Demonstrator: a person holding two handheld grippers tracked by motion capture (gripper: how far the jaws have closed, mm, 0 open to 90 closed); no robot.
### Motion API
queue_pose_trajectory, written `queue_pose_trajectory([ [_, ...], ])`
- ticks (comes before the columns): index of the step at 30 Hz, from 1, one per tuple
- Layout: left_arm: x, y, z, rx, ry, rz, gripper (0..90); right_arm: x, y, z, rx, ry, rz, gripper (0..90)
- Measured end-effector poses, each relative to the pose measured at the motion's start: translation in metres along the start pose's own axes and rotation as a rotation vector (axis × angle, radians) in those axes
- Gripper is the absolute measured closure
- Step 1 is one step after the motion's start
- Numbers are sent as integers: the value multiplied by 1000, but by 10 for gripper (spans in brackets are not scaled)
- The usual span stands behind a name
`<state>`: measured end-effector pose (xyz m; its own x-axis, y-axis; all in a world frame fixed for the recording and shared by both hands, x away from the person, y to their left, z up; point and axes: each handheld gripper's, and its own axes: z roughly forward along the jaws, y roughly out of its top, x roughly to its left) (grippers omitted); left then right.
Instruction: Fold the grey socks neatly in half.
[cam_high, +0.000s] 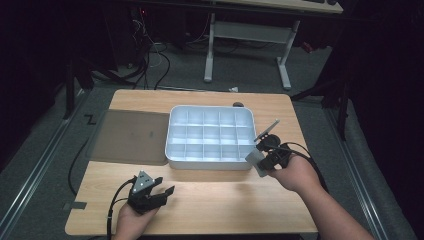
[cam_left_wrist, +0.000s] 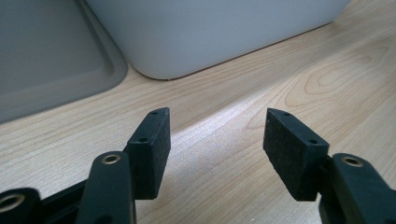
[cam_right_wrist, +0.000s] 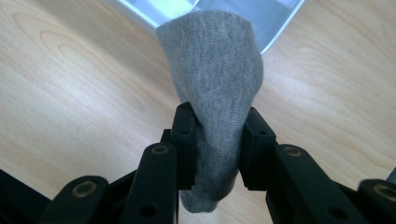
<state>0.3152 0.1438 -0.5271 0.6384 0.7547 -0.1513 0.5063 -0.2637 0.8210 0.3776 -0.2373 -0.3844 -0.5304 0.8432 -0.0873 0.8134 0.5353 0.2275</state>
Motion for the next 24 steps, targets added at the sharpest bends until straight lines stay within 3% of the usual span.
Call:
queue_pose_trajectory([
  [9,0,0,-1,-2,-4,-1,424,-6,27,-1,16,0,6,718],
  [19,2,0,-1,-4,-8,-4,425,-11,53,13,63,-7,4,719],
  [23,2,0,-1,-4,-9,-4,425,-13,62,19,83,-14,27,720],
  [24,2,0,-1,-4,-10,-4,425,-12,64,21,94,-17,51,719],
])
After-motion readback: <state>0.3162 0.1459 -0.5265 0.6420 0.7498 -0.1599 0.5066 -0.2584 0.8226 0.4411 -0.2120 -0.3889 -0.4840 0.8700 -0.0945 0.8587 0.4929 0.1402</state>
